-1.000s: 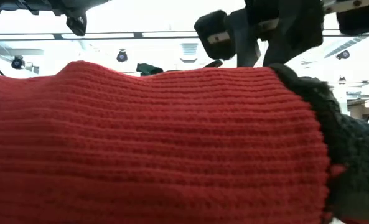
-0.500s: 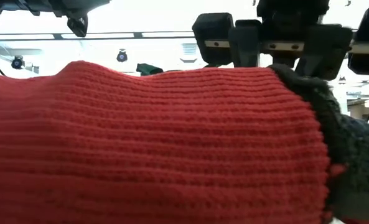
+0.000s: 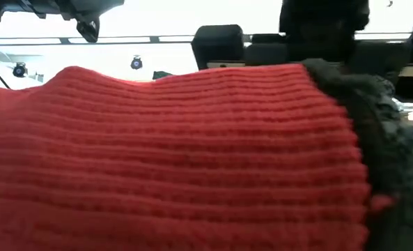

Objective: Pick & Place Garden tools in Gardening bag
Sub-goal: Put the red gloves into the gardening bag

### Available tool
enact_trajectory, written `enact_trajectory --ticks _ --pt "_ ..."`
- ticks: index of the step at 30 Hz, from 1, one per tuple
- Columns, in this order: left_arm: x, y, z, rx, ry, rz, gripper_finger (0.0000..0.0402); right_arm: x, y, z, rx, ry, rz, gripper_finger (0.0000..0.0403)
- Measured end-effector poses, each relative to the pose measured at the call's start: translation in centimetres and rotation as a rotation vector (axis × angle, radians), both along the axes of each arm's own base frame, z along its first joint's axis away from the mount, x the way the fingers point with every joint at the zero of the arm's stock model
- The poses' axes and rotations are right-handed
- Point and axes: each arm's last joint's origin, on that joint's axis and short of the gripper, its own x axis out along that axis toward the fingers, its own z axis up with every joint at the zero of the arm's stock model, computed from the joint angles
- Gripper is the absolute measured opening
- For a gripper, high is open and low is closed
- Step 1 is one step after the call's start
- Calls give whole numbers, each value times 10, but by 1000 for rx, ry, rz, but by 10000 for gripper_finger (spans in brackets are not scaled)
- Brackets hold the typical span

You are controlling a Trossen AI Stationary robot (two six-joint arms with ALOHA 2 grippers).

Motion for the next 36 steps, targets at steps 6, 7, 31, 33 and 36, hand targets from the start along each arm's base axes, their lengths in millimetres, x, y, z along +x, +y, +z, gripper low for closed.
enact_trajectory --ticks 6,7,31,33,36 --pt "1 0 0 0 1 0 5 -2 1 0 42 25 41 121" --pt "1 0 0 0 2 0 5 -2 2 0 67 37 54 121" --pt "1 0 0 0 2 0 5 3 -5 -2 216 57 26 111" --pt "1 0 0 0 2 0 5 4 -5 -2 223 44 28 111" --pt "1 0 0 0 2 0 5 5 -7 -2 233 48 26 111"
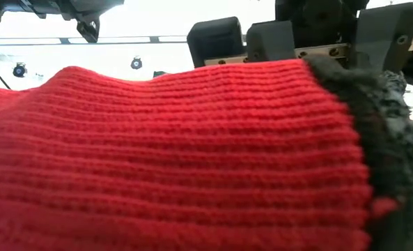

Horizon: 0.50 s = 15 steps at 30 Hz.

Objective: Pick & Place Garden tools in Gardening bag
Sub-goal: Put the red gloves into the gardening bag

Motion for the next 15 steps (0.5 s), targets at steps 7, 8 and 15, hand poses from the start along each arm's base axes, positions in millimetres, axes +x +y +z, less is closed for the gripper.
enact_trajectory --ticks 7,8,15 --pt "0 0 0 0 0 0 5 5 -4 -20 77 100 -10 104" --pt "0 0 0 0 0 0 5 6 -5 -22 90 108 -12 101" --pt "0 0 0 1 3 0 5 9 -8 -19 106 90 -17 66"
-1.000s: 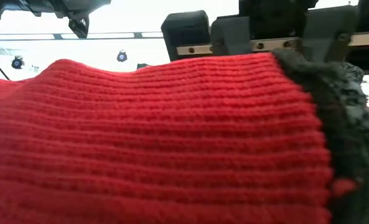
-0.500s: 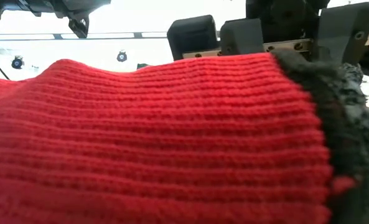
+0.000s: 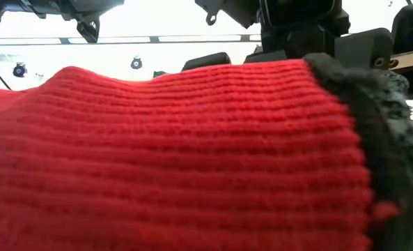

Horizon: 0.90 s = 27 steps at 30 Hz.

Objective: Pick & Place Garden tools in Gardening bag
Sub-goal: Put the red gloves into the gardening bag

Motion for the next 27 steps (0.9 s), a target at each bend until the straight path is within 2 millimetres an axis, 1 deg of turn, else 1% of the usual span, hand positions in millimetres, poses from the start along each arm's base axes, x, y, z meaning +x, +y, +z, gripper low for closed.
enact_trajectory --ticks 5,12,16,22,27 --pt "0 0 0 0 0 0 5 0 -1 1 -3 4 -5 16" --pt "0 0 0 0 0 0 5 0 -5 0 -10 26 -23 9" --pt "0 0 0 0 1 0 5 -4 -9 3 -84 52 -59 8" --pt "0 0 0 0 2 0 5 -11 -18 26 -113 88 -132 8" --pt "0 0 -1 2 12 0 5 -19 -37 49 -127 128 -211 8"
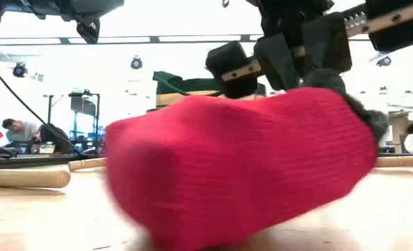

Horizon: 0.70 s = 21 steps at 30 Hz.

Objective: Pick & Place Garden tools in Gardening bag
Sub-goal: Put the red gloves into the gardening bag

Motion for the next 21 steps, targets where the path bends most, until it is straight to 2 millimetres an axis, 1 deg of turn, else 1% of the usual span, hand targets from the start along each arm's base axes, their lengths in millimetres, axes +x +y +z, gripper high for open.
enact_trajectory --ticks 3,11,17,21 --pt "0 0 -1 1 5 0 5 -6 -10 13 2 11 -45 8" --pt "1 0 -1 2 10 0 5 -28 -30 42 -77 -28 -156 8" --pt "1 0 -1 2 10 0 5 -49 -40 71 -158 -77 -277 8" --pt "1 0 -1 2 9 0 5 -65 -45 94 -147 -124 -337 8"
